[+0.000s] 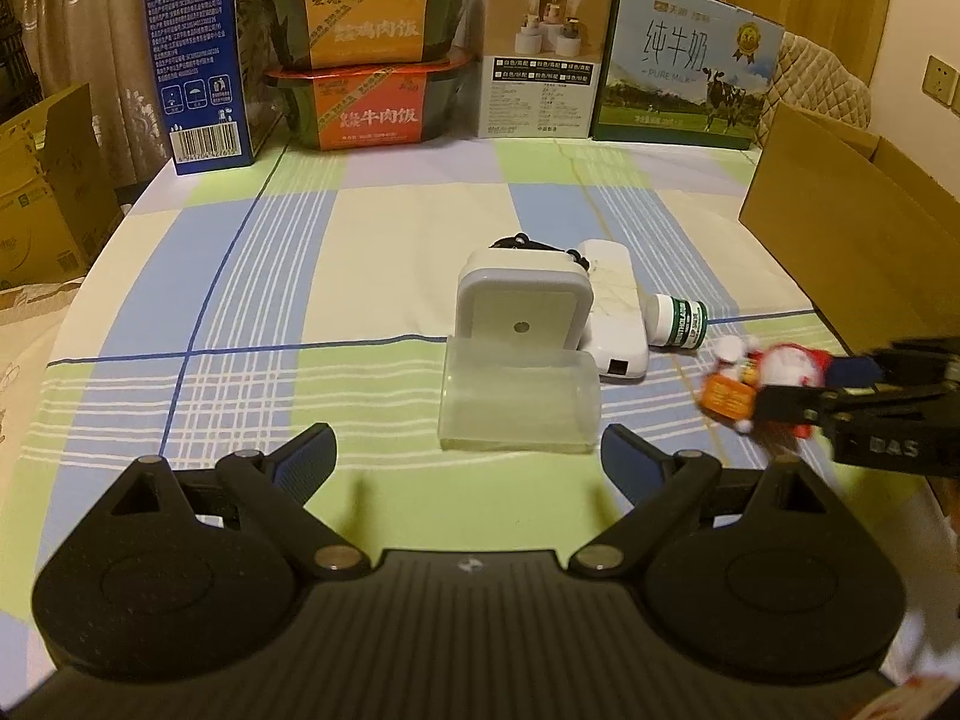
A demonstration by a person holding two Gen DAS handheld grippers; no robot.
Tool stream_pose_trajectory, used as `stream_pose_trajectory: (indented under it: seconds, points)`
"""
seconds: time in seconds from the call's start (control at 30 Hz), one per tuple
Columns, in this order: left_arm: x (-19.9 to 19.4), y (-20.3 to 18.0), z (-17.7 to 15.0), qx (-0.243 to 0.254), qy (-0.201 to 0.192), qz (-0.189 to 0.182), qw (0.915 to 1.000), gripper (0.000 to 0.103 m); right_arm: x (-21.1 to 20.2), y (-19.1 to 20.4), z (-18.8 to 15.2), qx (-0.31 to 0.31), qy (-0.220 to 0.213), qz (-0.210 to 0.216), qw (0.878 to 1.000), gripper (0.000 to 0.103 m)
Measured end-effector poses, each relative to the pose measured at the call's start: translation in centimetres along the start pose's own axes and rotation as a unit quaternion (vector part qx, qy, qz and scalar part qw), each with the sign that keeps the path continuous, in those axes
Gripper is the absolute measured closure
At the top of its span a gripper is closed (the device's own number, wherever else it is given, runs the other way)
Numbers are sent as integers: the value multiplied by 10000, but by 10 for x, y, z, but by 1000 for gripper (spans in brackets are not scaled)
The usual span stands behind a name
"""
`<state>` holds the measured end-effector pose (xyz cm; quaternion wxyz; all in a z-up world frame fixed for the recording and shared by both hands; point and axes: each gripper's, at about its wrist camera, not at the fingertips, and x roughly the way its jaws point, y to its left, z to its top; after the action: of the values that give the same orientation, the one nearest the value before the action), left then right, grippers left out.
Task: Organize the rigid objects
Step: 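Close the right gripper on the red Doraemon figure, then lift the Doraemon figure with the right gripper while the left approaches the clear container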
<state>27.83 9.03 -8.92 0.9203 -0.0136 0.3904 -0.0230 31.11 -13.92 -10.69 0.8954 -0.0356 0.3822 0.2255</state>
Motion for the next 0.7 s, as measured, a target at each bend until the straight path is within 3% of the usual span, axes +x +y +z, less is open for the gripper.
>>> stream_pose_trajectory:
  seconds: [0.1, 0.23, 0.4, 0.7]
  points:
    - [0, -1, -1, 9, 8, -3, 10000, 10, -10, -2, -8, 44, 109, 108, 9999, 61]
    - [0, 0, 0, -37, -8, -29, 10000, 10, -21, 4, -19, -372, 142, 330, 9987, 60]
    - [-1, 0, 0, -49, -24, -59, 10000, 10, -22, 10, -21, -806, -70, 301, 9963, 46]
    - [1, -2, 0, -31, -18, -92, 10000, 10, -7, 8, -19, -944, -103, 482, 9943, 46]
